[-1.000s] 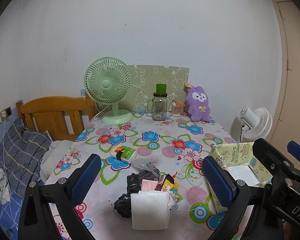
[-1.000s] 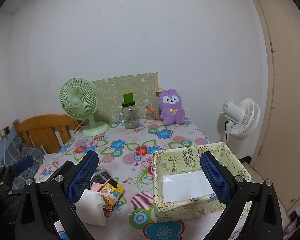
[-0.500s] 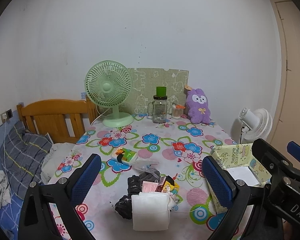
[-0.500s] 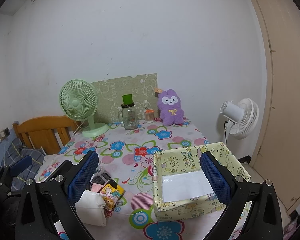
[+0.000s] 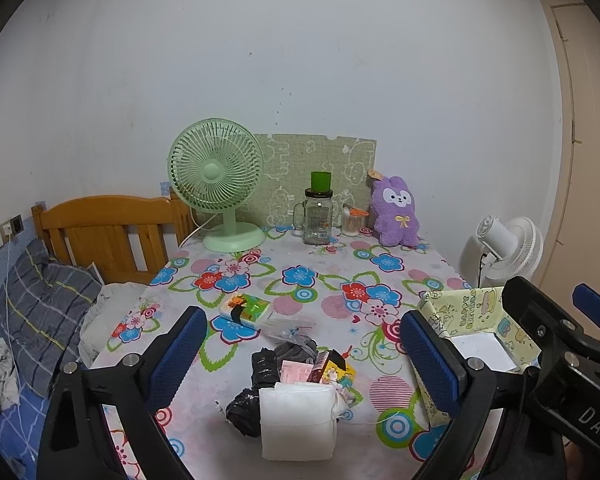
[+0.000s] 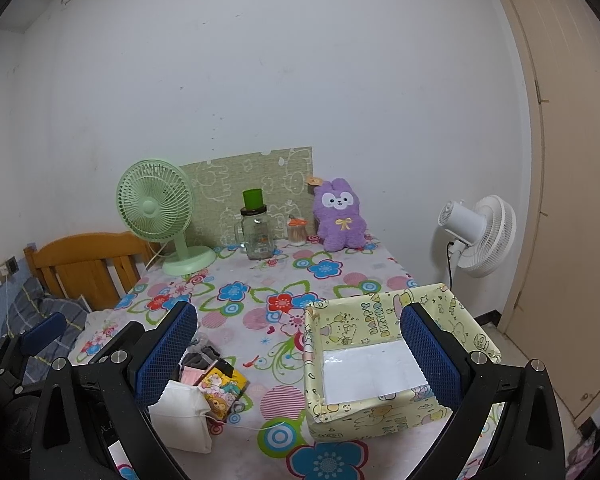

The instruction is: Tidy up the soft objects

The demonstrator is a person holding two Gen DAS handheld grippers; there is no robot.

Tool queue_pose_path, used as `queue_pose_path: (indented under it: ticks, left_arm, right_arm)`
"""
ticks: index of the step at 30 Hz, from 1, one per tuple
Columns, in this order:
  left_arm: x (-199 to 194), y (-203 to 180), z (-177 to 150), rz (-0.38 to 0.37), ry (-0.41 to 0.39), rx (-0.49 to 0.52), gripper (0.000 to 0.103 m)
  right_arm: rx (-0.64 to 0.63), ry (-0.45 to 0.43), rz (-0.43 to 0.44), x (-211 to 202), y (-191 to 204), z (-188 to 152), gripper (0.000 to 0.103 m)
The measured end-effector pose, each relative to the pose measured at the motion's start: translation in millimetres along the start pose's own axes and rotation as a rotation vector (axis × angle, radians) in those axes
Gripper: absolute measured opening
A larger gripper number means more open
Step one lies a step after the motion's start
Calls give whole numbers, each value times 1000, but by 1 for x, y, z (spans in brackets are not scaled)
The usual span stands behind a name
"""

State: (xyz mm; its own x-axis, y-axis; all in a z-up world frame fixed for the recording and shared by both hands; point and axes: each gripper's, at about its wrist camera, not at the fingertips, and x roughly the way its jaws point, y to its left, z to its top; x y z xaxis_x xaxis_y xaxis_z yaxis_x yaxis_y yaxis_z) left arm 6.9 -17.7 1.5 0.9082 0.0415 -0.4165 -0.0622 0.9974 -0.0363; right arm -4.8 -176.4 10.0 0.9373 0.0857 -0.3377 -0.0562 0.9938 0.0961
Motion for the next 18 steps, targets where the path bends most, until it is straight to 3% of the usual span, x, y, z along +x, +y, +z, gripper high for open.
queue_pose_path:
  ticks: [18]
  left_arm:
    - [2,2,-2,-5,8,0,97]
  right_arm:
    - [-9,-7,-4,0,2,1,102]
